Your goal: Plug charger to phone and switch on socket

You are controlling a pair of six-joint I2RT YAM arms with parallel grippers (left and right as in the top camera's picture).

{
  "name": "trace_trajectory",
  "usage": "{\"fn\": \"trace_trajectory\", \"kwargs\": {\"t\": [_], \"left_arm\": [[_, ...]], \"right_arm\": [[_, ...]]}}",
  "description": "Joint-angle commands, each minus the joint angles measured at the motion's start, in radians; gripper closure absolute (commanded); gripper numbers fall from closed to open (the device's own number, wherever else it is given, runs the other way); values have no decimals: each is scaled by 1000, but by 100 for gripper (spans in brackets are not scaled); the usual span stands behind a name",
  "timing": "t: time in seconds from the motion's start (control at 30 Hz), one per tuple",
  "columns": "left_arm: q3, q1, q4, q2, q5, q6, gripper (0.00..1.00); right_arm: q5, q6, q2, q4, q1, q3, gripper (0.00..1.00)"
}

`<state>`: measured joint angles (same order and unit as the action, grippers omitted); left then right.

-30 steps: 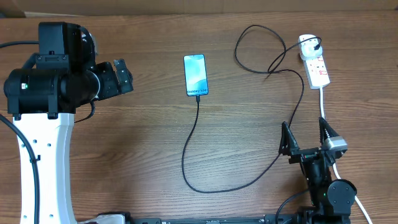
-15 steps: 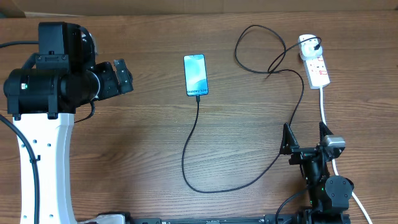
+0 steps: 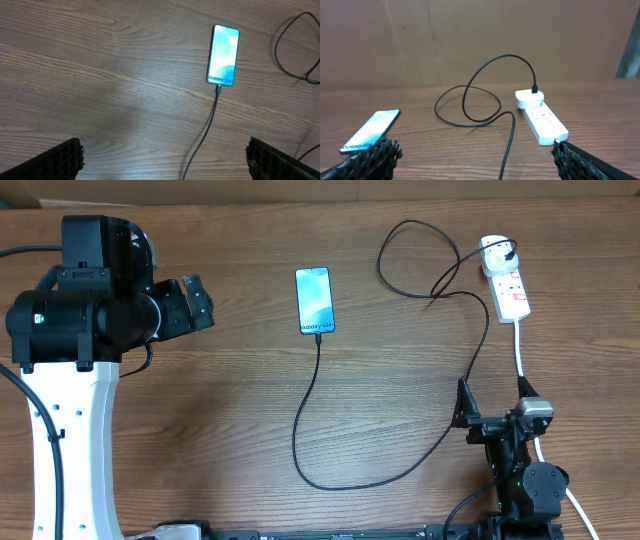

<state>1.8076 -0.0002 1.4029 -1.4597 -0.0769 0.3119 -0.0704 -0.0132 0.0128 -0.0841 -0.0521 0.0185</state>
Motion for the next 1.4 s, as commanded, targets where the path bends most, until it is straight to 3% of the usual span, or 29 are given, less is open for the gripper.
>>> {"fn": "trace_trajectory", "kwargs": {"t": [0.0,1.37], "left_arm": [[3,-6,-1,8,6,10,0],[3,-6,-1,8,6,10,0]], "right_arm": [[14,-46,-10,0,-5,-11,0],[43,-32,-10,-2,-5,-10,0]]}}
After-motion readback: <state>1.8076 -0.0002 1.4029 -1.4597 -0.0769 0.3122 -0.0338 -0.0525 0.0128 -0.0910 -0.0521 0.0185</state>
